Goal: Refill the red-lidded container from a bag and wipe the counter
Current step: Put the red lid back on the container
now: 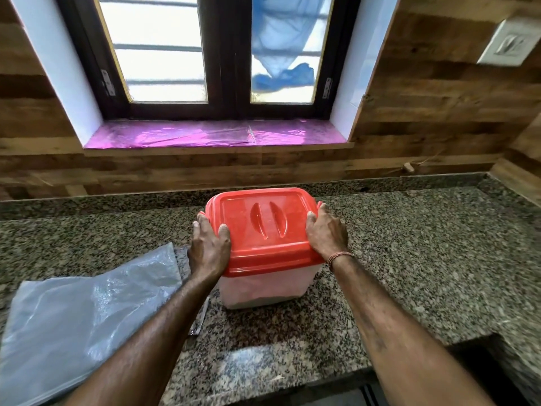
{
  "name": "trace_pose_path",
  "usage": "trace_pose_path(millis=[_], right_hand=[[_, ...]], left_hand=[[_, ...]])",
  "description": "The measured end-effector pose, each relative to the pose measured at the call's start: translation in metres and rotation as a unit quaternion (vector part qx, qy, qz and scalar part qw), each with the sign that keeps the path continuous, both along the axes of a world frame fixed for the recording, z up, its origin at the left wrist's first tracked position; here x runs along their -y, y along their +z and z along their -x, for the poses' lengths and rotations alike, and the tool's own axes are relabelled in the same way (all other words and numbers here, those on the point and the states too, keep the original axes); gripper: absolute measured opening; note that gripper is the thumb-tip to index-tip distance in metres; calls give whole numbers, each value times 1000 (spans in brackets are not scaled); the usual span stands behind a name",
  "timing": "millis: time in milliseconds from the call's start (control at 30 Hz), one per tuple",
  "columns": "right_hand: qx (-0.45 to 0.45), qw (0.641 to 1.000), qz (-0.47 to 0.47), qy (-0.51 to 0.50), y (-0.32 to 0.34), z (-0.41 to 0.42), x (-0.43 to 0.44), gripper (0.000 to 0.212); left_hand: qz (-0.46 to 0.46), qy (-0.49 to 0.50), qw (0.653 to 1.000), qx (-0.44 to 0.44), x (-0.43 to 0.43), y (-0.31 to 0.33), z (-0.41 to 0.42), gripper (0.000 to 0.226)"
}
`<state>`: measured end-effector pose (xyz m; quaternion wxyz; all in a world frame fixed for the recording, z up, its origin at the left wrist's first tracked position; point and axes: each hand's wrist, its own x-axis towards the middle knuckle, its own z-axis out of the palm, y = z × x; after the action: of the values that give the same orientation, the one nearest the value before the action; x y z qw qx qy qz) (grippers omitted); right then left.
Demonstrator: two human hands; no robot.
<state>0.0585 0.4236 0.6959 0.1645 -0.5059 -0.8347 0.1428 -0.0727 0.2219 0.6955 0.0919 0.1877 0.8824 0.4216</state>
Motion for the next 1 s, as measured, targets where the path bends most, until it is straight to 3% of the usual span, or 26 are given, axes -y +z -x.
trace_pose_path(millis=[100, 167, 233, 300, 400, 533, 700, 1000], right_hand=[[0, 999, 35, 22, 3, -4, -4, 52], [-66, 988, 137, 27, -1, -11, -15, 55], [-193, 936, 293, 17, -8, -16, -27, 57], [-249, 897, 365, 16, -13, -16, -37, 57], [-260, 905, 337, 14, -13, -1, -50, 52], [-280, 910, 306, 14, -3, 39, -83, 40], [-295, 900, 319, 25, 11, 96, -132, 61], [-285, 891, 353, 17, -9, 165, -184, 66]], left_hand=[[20, -16, 1000, 7, -1, -2, 3, 69], [-3, -13, 999, 43, 0, -3, 9, 67], [-56, 15, 993, 107, 1, 0, 10, 61], [-98, 43, 980, 167, -3, 0, 13, 60], [-146, 70, 965, 204, -16, 1, 29, 60], [-134, 100, 974, 152, -42, 12, 67, 47], [-128, 98, 979, 126, -87, 22, 125, 49], [-99, 128, 979, 126, -136, 1, 191, 55]])
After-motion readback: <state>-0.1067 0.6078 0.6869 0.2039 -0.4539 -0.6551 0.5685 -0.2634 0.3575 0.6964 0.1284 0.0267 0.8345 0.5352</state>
